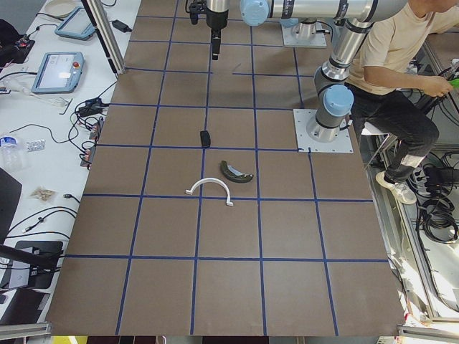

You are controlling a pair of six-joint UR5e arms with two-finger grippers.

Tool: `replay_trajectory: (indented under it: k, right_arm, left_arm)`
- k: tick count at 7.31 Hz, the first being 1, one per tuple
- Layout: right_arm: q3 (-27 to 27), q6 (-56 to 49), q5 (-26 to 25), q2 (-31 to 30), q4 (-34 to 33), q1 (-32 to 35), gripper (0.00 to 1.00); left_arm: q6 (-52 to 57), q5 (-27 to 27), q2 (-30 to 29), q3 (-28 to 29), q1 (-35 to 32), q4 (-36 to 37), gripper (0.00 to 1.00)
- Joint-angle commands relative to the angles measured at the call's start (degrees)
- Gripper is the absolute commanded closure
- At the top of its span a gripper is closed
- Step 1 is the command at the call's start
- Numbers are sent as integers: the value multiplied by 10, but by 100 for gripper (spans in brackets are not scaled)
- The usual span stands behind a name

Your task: Place bearing gear from tray to pile

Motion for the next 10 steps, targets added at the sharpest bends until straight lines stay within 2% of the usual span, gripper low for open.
replay_trajectory:
  k: [1,3,4,7,8,9,10]
  right_arm:
    - [6,21,7,-53,53,50,100]
    - [14,53,8,-111,130,134,100]
    - [36,97,9,-139,134,183,100]
    - [145,219,63,-224,112,338,100]
    - [176,245,63,-226,54,366,100]
    - [195,278,66,-239,46,401,100]
    - [199,343,66,-234,41,463,100]
  left_arm:
    - [0,0,-1,0,0,0,0]
    - [0,0,0,0,0,0,0]
    - [0,0,0,0,0,0,0]
    - [0,0,-1,0,0,0,0]
    - [0,-1,-1,0,0,0,0]
    - [0,-1,-1,0,0,0,0]
    - [0,0,-1,0,0,0,0]
